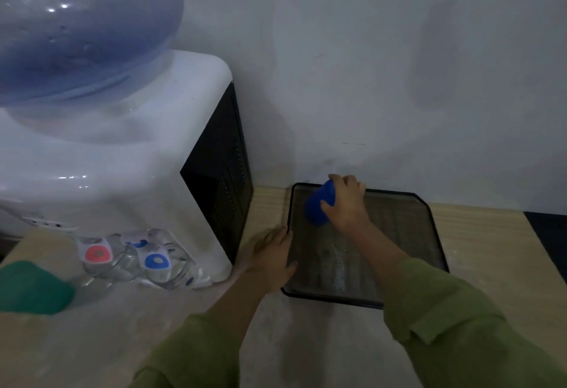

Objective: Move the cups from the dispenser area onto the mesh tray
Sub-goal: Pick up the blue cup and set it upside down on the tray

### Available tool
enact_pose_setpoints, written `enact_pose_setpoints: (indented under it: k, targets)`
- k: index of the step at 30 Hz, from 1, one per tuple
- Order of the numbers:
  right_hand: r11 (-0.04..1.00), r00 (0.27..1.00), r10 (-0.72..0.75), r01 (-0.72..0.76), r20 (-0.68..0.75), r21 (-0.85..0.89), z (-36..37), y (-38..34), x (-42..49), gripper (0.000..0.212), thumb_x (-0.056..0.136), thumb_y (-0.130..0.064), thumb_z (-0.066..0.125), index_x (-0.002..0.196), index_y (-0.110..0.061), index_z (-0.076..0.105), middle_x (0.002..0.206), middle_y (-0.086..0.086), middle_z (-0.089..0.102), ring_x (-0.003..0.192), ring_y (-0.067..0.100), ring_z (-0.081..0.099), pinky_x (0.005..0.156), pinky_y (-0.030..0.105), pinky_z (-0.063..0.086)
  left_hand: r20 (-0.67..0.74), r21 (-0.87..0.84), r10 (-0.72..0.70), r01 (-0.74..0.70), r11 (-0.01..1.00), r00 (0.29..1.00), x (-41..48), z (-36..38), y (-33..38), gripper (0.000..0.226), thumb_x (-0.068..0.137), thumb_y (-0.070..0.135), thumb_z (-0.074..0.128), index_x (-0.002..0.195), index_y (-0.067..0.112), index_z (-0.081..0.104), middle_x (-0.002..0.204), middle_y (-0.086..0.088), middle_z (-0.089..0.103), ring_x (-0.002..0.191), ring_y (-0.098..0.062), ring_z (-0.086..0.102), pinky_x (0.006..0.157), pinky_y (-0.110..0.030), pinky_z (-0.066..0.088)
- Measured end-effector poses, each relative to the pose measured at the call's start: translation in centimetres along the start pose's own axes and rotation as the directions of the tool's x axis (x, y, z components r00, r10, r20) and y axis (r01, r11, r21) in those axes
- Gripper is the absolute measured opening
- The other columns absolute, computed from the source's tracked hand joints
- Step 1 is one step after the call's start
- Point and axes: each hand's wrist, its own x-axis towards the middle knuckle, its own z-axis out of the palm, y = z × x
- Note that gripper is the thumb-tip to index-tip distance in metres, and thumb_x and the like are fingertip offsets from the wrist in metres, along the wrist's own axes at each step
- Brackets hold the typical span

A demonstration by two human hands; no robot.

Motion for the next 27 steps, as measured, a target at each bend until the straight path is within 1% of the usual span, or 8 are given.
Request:
enact_pose_setpoints:
  k: [3, 8, 11, 17, 20, 23, 25, 27]
  targets:
    - [0.998, 0.999, -0.031, 0.032, 0.025, -0.046, 0.5, -0.5, 0.7, 0.062, 0.087, -0.017, 0.062, 0.142, -0.012, 0.034, 0.136, 0.018, 0.04, 0.125, 0.034, 0.031, 0.104, 0.041, 0.037, 0.011, 0.019, 0.004, -0.004, 1.0, 1.0, 0.0, 0.2, -0.2, 0.07, 0.094, 0.032, 0.046, 0.15, 0.014, 0.008, 0.161, -0.005, 0.005, 0.148, -0.021, 0.006, 0.121, -0.037, 0.01]
    - [0.98, 0.995, -0.065, 0.078, 0.076, -0.181, 1.1, -1.1, 1.2, 0.065, 0.091, -0.02, 0.057, 0.147, -0.01, 0.025, 0.14, 0.019, 0.038, 0.127, 0.035, 0.029, 0.103, 0.039, 0.038, 0.03, 0.032, 0.012, -0.013, 0.999, 0.999, 0.1, 0.4, -0.5, 0.071, 0.094, 0.029, 0.045, 0.15, 0.014, 0.005, 0.162, -0.004, 0.001, 0.148, -0.02, 0.005, 0.121, -0.036, 0.012]
    - [0.975, 0.989, -0.05, 0.078, 0.136, -0.21, 1.3, -1.5, 1.2, 0.069, 0.092, -0.014, 0.054, 0.149, -0.01, 0.016, 0.148, 0.017, 0.029, 0.131, 0.036, 0.025, 0.103, 0.04, 0.039, 0.043, 0.015, 0.02, -0.021, 1.0, 0.999, 0.0, 0.3, -0.4, 0.073, 0.094, 0.029, 0.046, 0.15, 0.013, 0.004, 0.162, -0.004, -0.001, 0.148, -0.022, 0.005, 0.121, -0.037, 0.014]
    - [0.985, 0.978, -0.014, 0.05, 0.21, -0.168, 1.5, -1.4, 0.3, 0.075, 0.093, -0.012, 0.052, 0.15, -0.015, 0.004, 0.158, 0.017, 0.003, 0.141, 0.038, 0.01, 0.115, 0.042, 0.025, 0.032, -0.024, 0.064, -0.063, 0.998, 0.997, -1.0, 0.6, -1.0, 0.068, 0.095, 0.027, 0.044, 0.15, 0.013, 0.008, 0.162, -0.005, 0.002, 0.147, -0.023, 0.012, 0.118, -0.036, 0.021]
    - [0.99, 0.987, -0.005, 0.026, 0.158, -0.135, 1.7, -1.6, -1.3, 0.077, 0.092, -0.016, 0.055, 0.151, -0.018, 0.005, 0.158, 0.021, -0.006, 0.143, 0.04, 0.002, 0.116, 0.045, 0.023, 0.001, -0.083, 0.097, -0.097, 0.992, 0.995, -2.3, 1.0, -1.6, 0.063, 0.095, 0.025, 0.045, 0.149, 0.015, 0.014, 0.161, -0.007, 0.011, 0.145, -0.024, 0.017, 0.117, -0.034, 0.023]
    - [0.989, 0.999, -0.018, 0.024, 0.042, -0.145, 2.5, -2.3, -4.1, 0.076, 0.09, -0.017, 0.057, 0.15, -0.014, 0.01, 0.156, 0.025, 0.0, 0.141, 0.043, 0.01, 0.112, 0.047, 0.029, -0.085, -0.135, 0.113, -0.123, 0.983, 0.99, -4.4, 1.5, -2.5, 0.056, 0.094, 0.023, 0.046, 0.145, 0.012, 0.029, 0.156, -0.009, 0.027, 0.142, -0.025, 0.028, 0.115, -0.034, 0.026]
    - [0.991, 1.0, -0.002, 0.006, 0.023, -0.132, 3.2, -2.8, -6.0, 0.073, 0.09, -0.018, 0.056, 0.149, -0.011, 0.013, 0.155, 0.026, 0.006, 0.139, 0.043, 0.015, 0.109, 0.046, 0.032, -0.162, -0.172, 0.096, -0.124, 0.977, 0.982, -6.2, 1.9, -2.8, 0.051, 0.09, 0.019, 0.049, 0.139, 0.009, 0.04, 0.147, -0.011, 0.042, 0.133, -0.025, 0.039, 0.109, -0.034, 0.034]
    - [0.99, 0.999, -0.005, 0.01, 0.036, -0.144, 4.2, -3.4, -8.5, 0.07, 0.09, -0.02, 0.055, 0.148, -0.009, 0.017, 0.152, 0.024, 0.016, 0.135, 0.041, 0.023, 0.104, 0.042, 0.037, -0.314, -0.158, 0.072, -0.127, 0.979, 0.947, -8.4, 2.3, -3.7, 0.045, 0.082, 0.016, 0.052, 0.126, 0.009, 0.05, 0.128, -0.014, 0.059, 0.118, -0.025, 0.05, 0.094, -0.03, 0.043]
